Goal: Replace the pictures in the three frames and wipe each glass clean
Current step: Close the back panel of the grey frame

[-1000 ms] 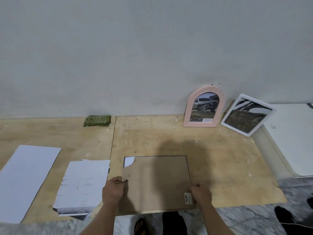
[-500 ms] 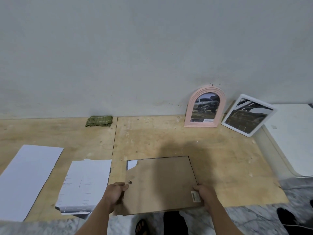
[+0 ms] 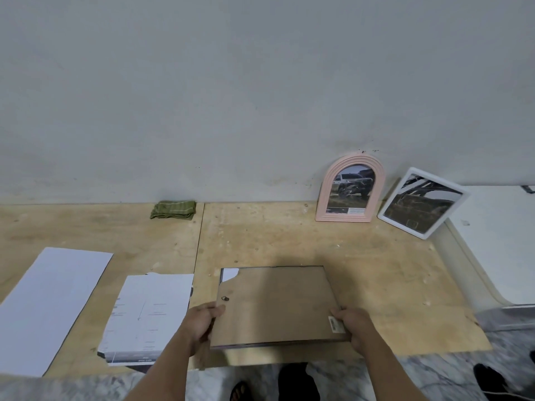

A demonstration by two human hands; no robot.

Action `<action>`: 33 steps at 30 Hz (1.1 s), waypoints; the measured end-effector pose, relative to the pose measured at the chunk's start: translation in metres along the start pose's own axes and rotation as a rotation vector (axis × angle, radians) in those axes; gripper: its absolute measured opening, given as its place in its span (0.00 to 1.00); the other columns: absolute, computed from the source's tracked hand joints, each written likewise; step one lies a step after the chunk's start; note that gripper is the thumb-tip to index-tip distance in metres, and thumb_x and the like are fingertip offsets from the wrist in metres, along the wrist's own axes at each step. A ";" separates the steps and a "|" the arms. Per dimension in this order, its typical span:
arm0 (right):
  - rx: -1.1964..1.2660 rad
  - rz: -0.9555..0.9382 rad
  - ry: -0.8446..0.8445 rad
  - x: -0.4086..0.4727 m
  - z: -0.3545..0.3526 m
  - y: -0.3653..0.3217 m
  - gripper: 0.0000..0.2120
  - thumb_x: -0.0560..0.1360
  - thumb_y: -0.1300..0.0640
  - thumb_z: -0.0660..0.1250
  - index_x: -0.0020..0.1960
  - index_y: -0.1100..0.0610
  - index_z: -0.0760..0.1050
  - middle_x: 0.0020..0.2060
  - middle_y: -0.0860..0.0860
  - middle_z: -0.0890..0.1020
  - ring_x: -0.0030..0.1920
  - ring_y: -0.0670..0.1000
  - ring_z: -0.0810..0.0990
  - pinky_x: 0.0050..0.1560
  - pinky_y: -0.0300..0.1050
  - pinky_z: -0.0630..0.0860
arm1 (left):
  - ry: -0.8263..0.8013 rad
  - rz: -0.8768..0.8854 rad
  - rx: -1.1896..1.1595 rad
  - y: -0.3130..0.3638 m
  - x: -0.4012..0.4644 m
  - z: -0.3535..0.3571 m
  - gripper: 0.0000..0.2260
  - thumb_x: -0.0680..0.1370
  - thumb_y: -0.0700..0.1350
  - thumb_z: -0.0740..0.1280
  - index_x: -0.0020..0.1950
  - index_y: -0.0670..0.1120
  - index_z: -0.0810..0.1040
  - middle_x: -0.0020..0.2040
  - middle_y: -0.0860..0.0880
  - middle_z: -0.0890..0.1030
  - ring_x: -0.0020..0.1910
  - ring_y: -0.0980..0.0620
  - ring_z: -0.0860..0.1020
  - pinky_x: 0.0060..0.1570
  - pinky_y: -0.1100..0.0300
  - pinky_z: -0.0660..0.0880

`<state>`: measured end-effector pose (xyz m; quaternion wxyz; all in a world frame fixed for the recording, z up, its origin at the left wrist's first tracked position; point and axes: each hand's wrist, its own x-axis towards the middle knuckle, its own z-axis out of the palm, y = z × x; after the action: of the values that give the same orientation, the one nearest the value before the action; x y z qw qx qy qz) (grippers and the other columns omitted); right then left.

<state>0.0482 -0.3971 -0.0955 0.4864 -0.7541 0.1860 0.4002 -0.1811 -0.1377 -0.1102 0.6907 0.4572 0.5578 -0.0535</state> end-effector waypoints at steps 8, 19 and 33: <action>-0.049 0.102 -0.359 -0.019 -0.005 -0.002 0.15 0.73 0.64 0.71 0.58 0.57 0.74 0.54 0.57 0.80 0.50 0.57 0.79 0.38 0.49 0.80 | -0.071 -0.047 -0.060 0.007 -0.002 -0.011 0.14 0.75 0.33 0.72 0.60 0.35 0.79 0.51 0.38 0.86 0.50 0.41 0.84 0.41 0.55 0.83; 0.037 0.026 -0.319 -0.022 -0.008 -0.004 0.25 0.70 0.66 0.73 0.64 0.57 0.69 0.56 0.58 0.79 0.48 0.58 0.81 0.35 0.49 0.82 | -0.047 -0.074 -0.097 0.005 0.000 -0.009 0.18 0.74 0.35 0.74 0.63 0.36 0.78 0.55 0.40 0.85 0.56 0.41 0.83 0.48 0.51 0.83; 0.649 0.005 -0.130 -0.036 0.056 0.022 0.21 0.70 0.74 0.69 0.59 0.61 0.72 0.43 0.60 0.81 0.28 0.53 0.83 0.28 0.45 0.81 | -0.078 -0.045 -0.125 0.009 -0.012 0.012 0.14 0.77 0.39 0.72 0.62 0.42 0.77 0.54 0.39 0.85 0.50 0.39 0.85 0.37 0.53 0.84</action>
<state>-0.0120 -0.3622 -0.0920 0.7112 -0.5322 0.2743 0.3684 -0.1713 -0.1456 -0.0958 0.7377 0.3981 0.5428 -0.0520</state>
